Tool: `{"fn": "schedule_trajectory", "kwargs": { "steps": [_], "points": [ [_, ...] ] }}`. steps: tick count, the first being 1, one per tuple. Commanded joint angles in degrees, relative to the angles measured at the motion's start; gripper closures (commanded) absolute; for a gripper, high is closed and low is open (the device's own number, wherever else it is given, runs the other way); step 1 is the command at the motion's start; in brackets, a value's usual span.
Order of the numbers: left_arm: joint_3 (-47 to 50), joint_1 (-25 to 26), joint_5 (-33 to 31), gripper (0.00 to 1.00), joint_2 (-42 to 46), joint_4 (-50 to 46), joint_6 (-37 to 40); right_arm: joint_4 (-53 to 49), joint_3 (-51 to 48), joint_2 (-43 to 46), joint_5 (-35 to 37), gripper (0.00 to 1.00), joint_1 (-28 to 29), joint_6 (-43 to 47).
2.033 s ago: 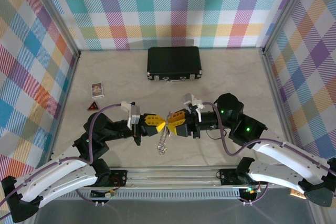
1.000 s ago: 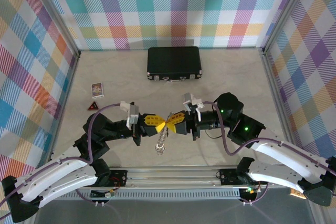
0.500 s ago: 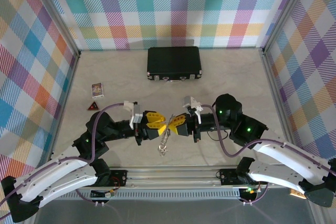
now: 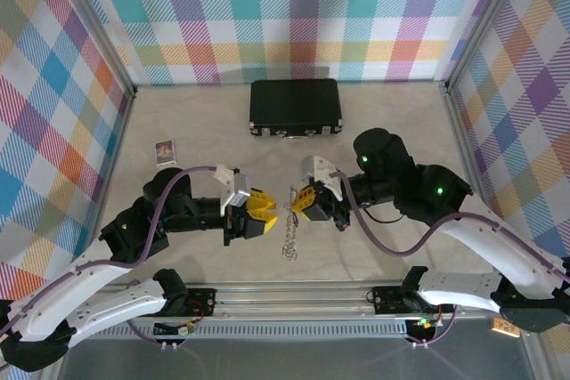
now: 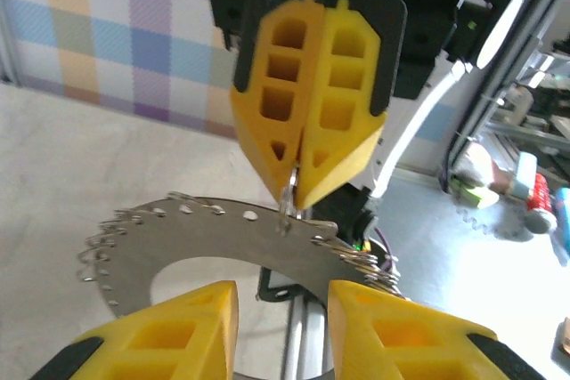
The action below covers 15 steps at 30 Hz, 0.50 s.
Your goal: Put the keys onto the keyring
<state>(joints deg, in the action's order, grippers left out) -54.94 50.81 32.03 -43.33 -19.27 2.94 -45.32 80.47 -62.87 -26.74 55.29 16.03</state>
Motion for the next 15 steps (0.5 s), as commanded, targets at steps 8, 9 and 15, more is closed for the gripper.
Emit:
{"fn": "schedule_trajectory", "kwargs": {
  "steps": [8,9,15],
  "points": [
    [-3.0,-0.5,5.4,0.72,-4.5,-0.5,1.9,-9.5,6.1,-3.7,3.3,1.00,3.9,7.6],
    [-2.9,-0.5,5.5,0.73,-4.8,-0.1,1.8,-9.4,6.1,-3.7,3.0,1.00,4.0,7.7],
    [-3.4,-0.5,6.4,0.81,-6.5,0.9,1.7,-10.4,7.5,-5.4,3.0,1.00,4.9,9.0]
  ]
}}
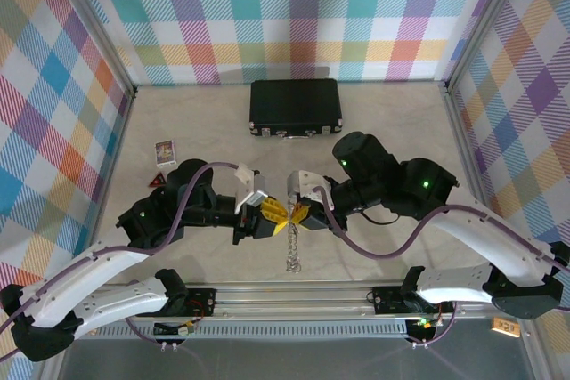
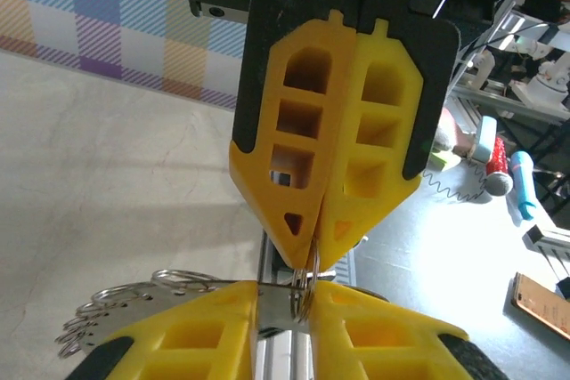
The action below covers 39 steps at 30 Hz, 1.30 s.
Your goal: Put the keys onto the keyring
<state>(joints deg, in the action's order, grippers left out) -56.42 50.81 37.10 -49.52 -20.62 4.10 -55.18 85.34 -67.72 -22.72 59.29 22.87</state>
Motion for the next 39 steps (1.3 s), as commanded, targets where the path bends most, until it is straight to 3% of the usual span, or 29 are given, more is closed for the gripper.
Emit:
{"fn": "schedule_trajectory", "kwargs": {
  "steps": [1,8,14,20,28,39],
  "points": [
    [-2.1,-0.5,1.4,0.82,-0.5,2.3,0.7,-0.6,2.8,-0.7,-1.0,1.00,1.0,2.3],
    [-1.5,-0.5,2.6,1.00,-0.8,4.1,-0.1,-0.2,2.6,-0.7,-1.6,1.00,1.1,2.3],
    [2.3,-0.5,2.3,1.00,2.0,13.0,-4.4,2.2,0.9,1.8,-2.3,1.00,1.2,0.6],
    [9.1,-0.5,1.4,1.00,5.7,30.8,-13.2,12.4,-6.2,7.4,-4.9,0.80,1.2,-5.5],
    [14.7,-0.4,1.1,1.00,5.5,48.1,-18.1,27.9,-16.4,12.7,-6.7,0.78,1.2,-14.3],
    [16.0,-0.4,3.1,1.00,3.5,59.0,-22.2,38.4,-22.9,20.3,-4.2,0.70,1.1,-21.0]
  ]
}}
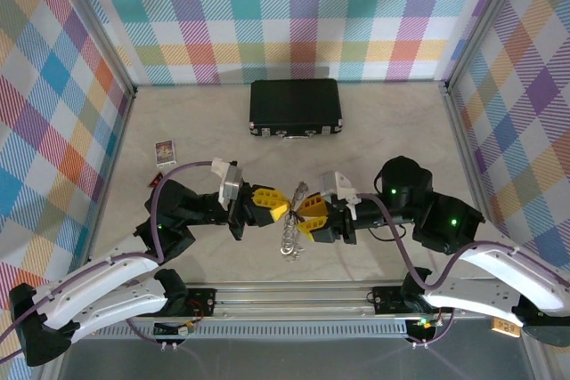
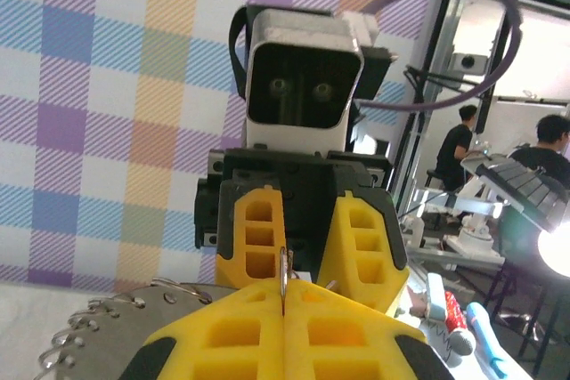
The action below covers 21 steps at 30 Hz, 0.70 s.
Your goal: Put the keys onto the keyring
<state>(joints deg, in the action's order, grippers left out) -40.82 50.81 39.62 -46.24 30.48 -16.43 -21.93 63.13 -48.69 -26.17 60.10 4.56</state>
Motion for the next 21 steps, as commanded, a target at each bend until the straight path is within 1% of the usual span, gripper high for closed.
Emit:
{"fn": "schedule_trajectory", "kwargs": {
  "steps": [1,10,21],
  "points": [
    [0.5,-0.4,0.6,1.00,0.3,8.2,-1.8,5.5,-0.8,1.4,-0.1,0.69,0.4,-2.8],
    [0.7,-0.4,0.7,1.00,0.2,8.3,-2.0,8.0,-0.8,2.9,3.1,0.58,0.4,-3.3],
    [0.9,-0.3,1.0,1.00,-0.6,8.2,-1.9,11.5,-0.2,0.9,4.2,0.58,0.4,-3.6]
  ]
}}
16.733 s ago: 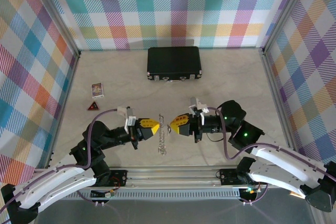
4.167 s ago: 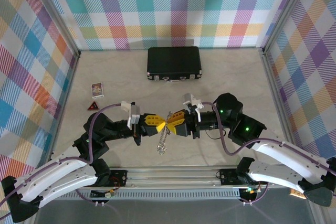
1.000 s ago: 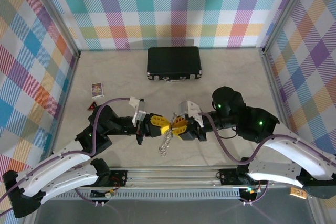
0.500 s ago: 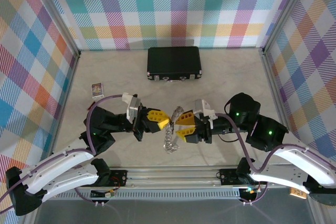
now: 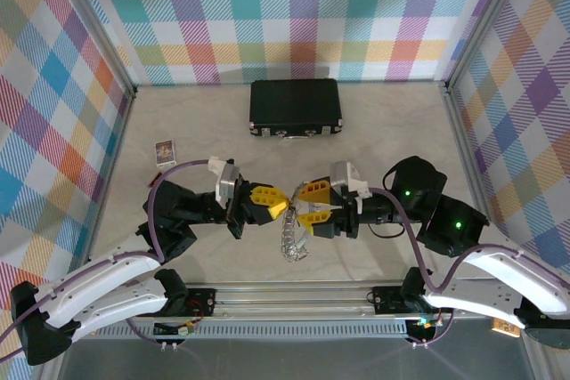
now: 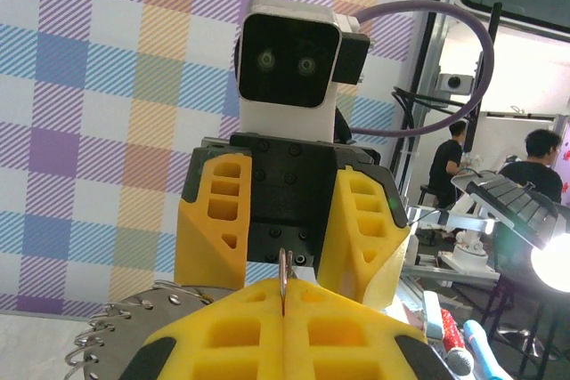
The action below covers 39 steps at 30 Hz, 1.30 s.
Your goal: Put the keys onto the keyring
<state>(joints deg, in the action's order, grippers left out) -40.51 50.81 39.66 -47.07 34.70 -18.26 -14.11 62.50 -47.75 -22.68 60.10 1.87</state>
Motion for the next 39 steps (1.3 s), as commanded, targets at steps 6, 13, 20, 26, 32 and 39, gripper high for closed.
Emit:
{"fn": "schedule_trajectory", "kwargs": {
  "steps": [6,13,20,26,32,39],
  "points": [
    [0.7,-0.3,1.0,1.00,0.0,4.0,0.0,6.1,-0.4,-0.3,1.7,0.60,0.4,-1.8],
    [0.5,-0.3,1.1,1.00,0.4,3.4,0.2,6.2,-0.2,-1.9,0.5,0.80,0.5,-2.1],
    [0.4,-0.3,0.6,1.00,0.8,2.1,1.0,4.7,0.2,-2.7,-0.4,0.84,0.4,-2.4],
    [-0.1,-0.3,0.2,1.00,0.7,0.7,1.8,2.6,0.8,-2.9,0.3,1.00,0.4,-1.3],
    [-2.9,-0.3,-1.0,0.99,1.1,-11.9,7.7,-5.2,5.0,-4.8,2.3,1.00,0.4,2.2],
    [-10.8,-0.3,-2.4,0.72,1.2,-35.4,18.8,-17.3,12.1,-7.9,3.7,1.00,0.4,8.4]
  ]
}}
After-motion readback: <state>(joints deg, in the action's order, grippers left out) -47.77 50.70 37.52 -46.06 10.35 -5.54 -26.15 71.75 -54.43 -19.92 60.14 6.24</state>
